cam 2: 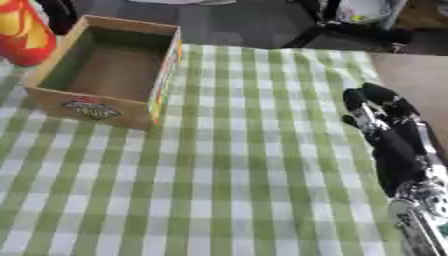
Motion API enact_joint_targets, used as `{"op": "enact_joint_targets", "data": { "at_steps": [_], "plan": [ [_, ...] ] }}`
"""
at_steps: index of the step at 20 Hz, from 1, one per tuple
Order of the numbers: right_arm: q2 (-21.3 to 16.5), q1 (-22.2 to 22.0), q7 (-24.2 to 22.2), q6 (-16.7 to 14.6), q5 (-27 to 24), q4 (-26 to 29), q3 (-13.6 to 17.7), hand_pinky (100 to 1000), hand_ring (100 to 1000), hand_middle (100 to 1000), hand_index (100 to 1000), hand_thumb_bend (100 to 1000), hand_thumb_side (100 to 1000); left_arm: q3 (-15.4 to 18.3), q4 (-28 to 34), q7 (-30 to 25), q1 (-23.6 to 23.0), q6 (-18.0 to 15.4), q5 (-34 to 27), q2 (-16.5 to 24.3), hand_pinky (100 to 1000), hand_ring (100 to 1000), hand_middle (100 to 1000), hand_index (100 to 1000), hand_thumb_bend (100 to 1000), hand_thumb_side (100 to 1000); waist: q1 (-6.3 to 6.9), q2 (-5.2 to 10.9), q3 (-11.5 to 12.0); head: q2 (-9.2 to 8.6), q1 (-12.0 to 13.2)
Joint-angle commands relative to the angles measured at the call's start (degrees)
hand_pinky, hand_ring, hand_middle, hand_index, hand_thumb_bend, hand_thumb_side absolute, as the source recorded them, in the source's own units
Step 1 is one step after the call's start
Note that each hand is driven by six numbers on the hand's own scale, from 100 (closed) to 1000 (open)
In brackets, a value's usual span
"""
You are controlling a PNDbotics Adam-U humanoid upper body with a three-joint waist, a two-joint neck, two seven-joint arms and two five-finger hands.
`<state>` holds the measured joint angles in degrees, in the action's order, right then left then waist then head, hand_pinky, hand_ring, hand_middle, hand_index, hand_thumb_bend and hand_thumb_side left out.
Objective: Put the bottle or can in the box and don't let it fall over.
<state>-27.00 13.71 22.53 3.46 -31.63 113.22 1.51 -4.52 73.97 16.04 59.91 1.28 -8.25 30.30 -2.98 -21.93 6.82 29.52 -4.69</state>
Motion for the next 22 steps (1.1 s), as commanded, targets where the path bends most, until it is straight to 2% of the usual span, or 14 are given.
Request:
{"op": "enact_joint_targets", "data": {
  "at_steps": [1, 6, 12, 13, 14, 15, 16, 22],
  "plan": [
    [-1.83, 0.96, -1.23, -0.53, 0.52, 1.37, -0.34, 729, 745, 742, 727, 513, 258, 1.70, -6.40, 2.79, 2.87, -2.00, -0.77, 1.91, 155, 364, 100, 100, 274, 100, 0.36, 0.75, -0.83, -1.61, 1.61],
    [-1.62, 1.74, -2.12, -0.47, 0.71, 1.37, -0.99, 729, 745, 742, 727, 511, 250, 2.48, -13.16, 3.80, 4.69, -4.29, -1.32, 1.13, 164, 373, 100, 100, 208, 100, 0.77, -0.33, -2.40, -2.75, 2.96],
    [-1.32, 2.11, -2.14, -0.02, 0.74, 1.37, -1.27, 729, 743, 741, 726, 504, 244, 2.09, -14.91, 2.26, 4.64, -5.61, -1.19, 0.57, 185, 396, 104, 100, 157, 100, 1.23, -0.94, -2.90, -3.25, 3.27],
    [-1.27, 2.14, -2.15, 0.07, 0.74, 1.37, -1.32, 729, 743, 741, 726, 499, 243, 1.97, -14.95, 1.81, 4.60, -5.71, -1.05, 0.49, 238, 436, 144, 130, 176, 100, 1.29, -0.96, -2.94, -3.27, 3.25],
    [-1.22, 2.17, -2.14, 0.15, 0.73, 1.37, -1.36, 729, 743, 741, 725, 500, 243, 1.75, -14.88, 0.83, 4.57, -5.95, -0.83, 0.45, 293, 473, 182, 165, 155, 100, 1.36, -0.97, -2.96, -3.27, 3.23],
    [-1.19, 2.18, -2.12, 0.22, 0.70, 1.37, -1.38, 721, 721, 732, 723, 498, 237, 1.72, -14.74, -0.12, 4.57, -6.41, -0.55, 0.47, 165, 384, 110, 138, 138, 100, 1.40, -0.99, -2.97, -3.26, 3.20],
    [-1.14, 2.19, -2.13, 0.32, 0.65, 1.37, -1.42, 709, 697, 714, 721, 497, 235, 1.86, -14.57, -0.48, 4.60, -7.00, -0.25, 0.49, 140, 372, 102, 132, 142, 100, 1.44, -1.01, -2.98, -3.26, 3.14],
    [-0.75, 2.90, -2.36, 0.83, 0.31, 1.37, -1.87, 708, 698, 715, 722, 490, 236, 2.22, -14.52, 2.48, 6.21, -8.61, 0.44, 0.06, 138, 374, 100, 131, 137, 100, 1.77, -1.38, -3.72, -3.88, 3.47]
  ]
}}
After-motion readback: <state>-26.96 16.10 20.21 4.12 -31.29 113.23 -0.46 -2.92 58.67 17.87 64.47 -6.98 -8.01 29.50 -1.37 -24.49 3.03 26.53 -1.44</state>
